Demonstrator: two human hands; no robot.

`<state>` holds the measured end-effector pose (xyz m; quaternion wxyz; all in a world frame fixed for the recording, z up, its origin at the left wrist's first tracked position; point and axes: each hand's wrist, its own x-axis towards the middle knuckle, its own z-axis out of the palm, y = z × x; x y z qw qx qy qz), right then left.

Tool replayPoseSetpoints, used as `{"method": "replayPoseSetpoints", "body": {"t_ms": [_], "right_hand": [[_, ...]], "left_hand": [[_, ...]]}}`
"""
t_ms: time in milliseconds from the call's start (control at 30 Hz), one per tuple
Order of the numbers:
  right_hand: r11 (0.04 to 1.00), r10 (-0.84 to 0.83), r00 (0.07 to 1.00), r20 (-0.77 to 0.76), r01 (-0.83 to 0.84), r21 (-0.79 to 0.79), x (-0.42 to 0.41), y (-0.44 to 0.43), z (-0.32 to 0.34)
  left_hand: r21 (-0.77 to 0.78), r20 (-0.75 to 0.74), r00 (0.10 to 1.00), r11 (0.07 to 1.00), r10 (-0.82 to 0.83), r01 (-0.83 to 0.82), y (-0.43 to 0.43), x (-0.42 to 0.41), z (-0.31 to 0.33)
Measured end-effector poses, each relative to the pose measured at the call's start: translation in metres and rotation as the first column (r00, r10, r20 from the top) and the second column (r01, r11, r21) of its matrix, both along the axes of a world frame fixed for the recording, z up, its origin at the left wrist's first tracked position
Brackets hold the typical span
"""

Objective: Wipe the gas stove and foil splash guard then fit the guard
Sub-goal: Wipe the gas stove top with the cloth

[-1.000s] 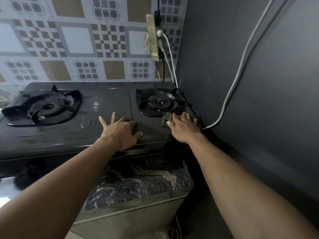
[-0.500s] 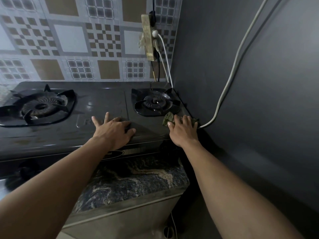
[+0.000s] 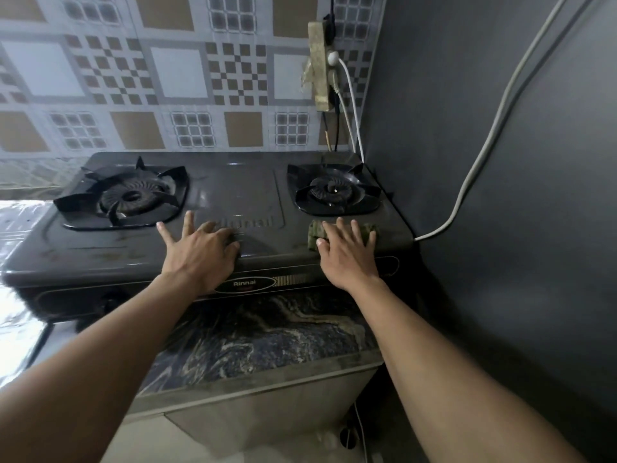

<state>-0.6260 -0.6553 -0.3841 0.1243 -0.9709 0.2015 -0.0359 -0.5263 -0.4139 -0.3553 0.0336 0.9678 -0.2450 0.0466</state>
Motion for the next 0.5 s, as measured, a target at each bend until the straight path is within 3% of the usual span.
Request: {"method": "replayPoseSetpoints", "body": {"t_ms": [300,500], "right_hand": [[0.992,0.008,0.998,-0.056,-0.015,-0.123,0.018,0.053,0.01],[0.999,0.032,0.999,-0.007,-0.032,0.014,0.04,0.081,0.01]], "left_hand": [[-0.03,-0.014,1.0,1.0,-0.008,0.008,0.044,0.008,-0.003],[-0.05,0.016,1.0,0.999,-0.015,0.016,0.082,0.021,-0.006]]}}
